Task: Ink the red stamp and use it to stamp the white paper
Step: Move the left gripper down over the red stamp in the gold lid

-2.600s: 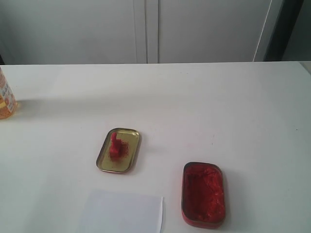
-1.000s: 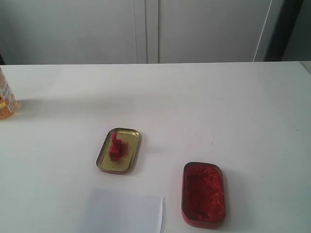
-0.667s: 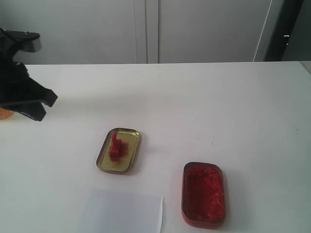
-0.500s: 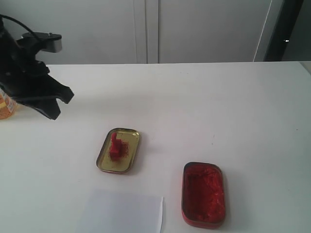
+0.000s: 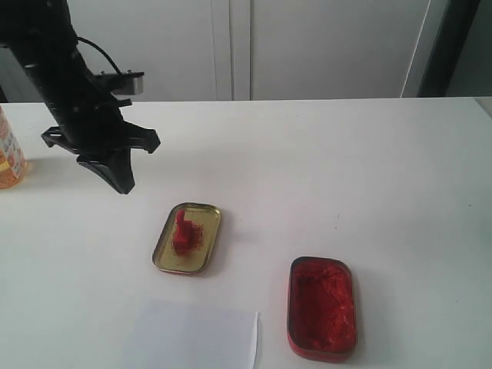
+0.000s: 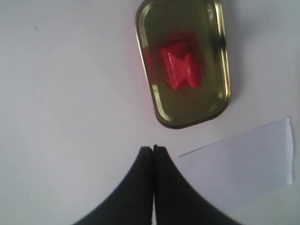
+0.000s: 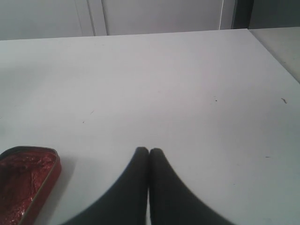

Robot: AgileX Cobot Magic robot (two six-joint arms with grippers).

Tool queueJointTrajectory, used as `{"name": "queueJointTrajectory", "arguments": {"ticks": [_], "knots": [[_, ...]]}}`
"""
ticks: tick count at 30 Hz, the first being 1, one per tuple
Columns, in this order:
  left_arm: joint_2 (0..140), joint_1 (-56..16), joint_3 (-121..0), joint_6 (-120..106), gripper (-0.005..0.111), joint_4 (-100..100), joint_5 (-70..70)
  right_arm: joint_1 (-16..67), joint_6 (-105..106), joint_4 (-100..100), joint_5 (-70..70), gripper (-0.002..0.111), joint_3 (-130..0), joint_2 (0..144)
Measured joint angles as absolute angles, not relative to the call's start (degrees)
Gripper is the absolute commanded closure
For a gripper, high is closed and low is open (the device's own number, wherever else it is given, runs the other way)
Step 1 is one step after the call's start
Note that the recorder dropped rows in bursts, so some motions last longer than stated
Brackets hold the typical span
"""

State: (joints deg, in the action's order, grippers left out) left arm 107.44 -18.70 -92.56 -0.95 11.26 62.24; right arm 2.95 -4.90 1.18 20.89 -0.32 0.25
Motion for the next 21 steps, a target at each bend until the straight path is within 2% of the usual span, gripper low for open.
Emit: {"name": "queueJointTrajectory", "arguments": {"ticks": [9,11,16,18,21], "knots": [[112.42,-25.24,-94.41,2.33,0.107,12.2,59.64,2.95,-4.9,1.18,20.89,0.108,-0.32,0.25],[113.48,-26.44,-94.41,3.87,0.1,12.57,57.41,2.95,-4.9,1.18,20.89,0.108,-0.32,0.25],[113.6,-26.68,-94.41,7.21,0.065,12.45,54.96,2.95,-4.9,1.18,20.89,0.108,-0.32,0.25],[113.6,-26.68,-94.41,7.25,0.06,12.45,54.5,2.95,-4.9,1.18,20.89,0.108,-0.32,0.25],[113.83,-26.68,-94.41,7.49,0.059,12.45,52.87,2.95,-4.9,1.18,20.89,0.108,-0.32,0.25]]}}
